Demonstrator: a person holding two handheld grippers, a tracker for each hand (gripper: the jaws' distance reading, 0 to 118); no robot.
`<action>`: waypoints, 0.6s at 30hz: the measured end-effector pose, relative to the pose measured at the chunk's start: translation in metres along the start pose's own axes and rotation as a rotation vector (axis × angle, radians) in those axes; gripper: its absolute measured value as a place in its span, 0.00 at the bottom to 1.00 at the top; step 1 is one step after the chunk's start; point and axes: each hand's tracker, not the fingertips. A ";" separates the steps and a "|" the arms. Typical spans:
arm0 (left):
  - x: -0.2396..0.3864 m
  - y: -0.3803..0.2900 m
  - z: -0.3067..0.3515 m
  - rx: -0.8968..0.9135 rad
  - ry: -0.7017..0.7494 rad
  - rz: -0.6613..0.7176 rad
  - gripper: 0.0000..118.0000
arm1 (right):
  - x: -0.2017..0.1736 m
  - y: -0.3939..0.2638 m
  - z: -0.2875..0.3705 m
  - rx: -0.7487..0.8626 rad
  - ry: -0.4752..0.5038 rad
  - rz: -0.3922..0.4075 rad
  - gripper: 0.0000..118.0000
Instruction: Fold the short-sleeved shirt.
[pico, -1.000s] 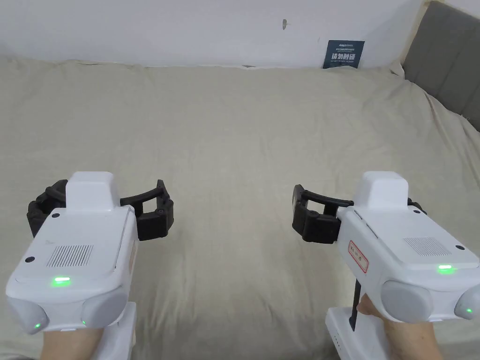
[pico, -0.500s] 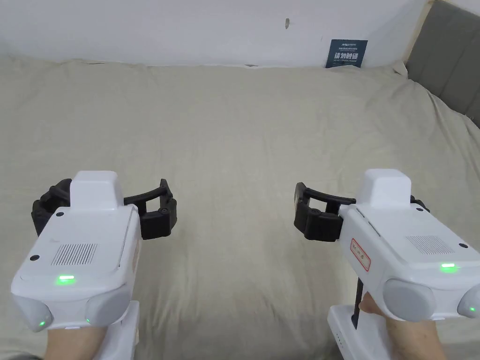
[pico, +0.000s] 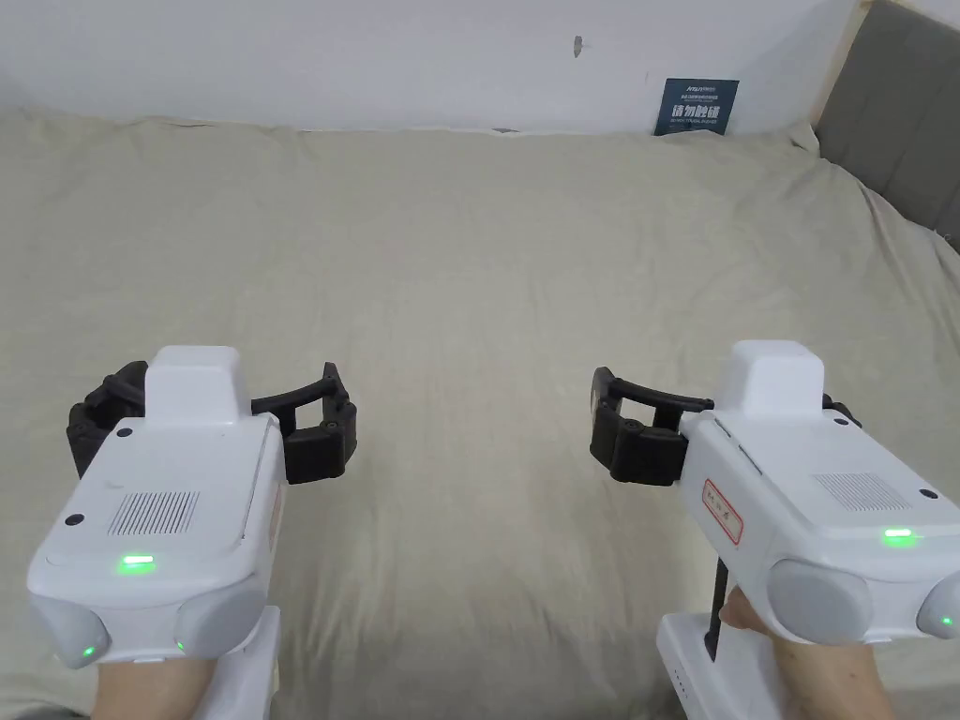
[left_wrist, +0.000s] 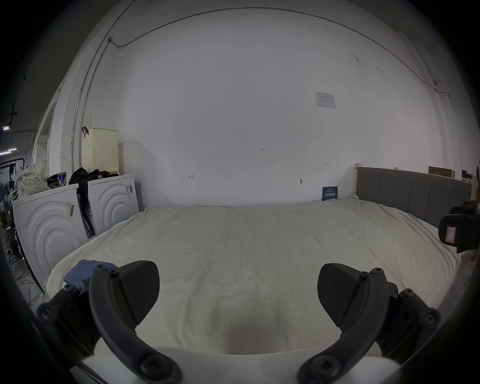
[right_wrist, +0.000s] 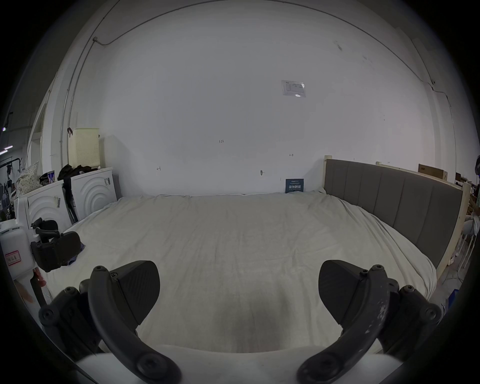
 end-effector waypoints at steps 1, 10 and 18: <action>0.000 0.000 0.000 0.001 -0.001 0.004 1.00 | 0.000 0.000 0.000 0.000 0.002 0.000 1.00; 0.003 0.003 0.001 0.000 -0.019 -0.003 1.00 | 0.000 0.004 -0.001 -0.034 0.010 0.016 1.00; 0.009 -0.014 0.019 -0.110 -0.055 0.151 1.00 | 0.002 0.033 0.001 -0.318 0.141 -0.274 1.00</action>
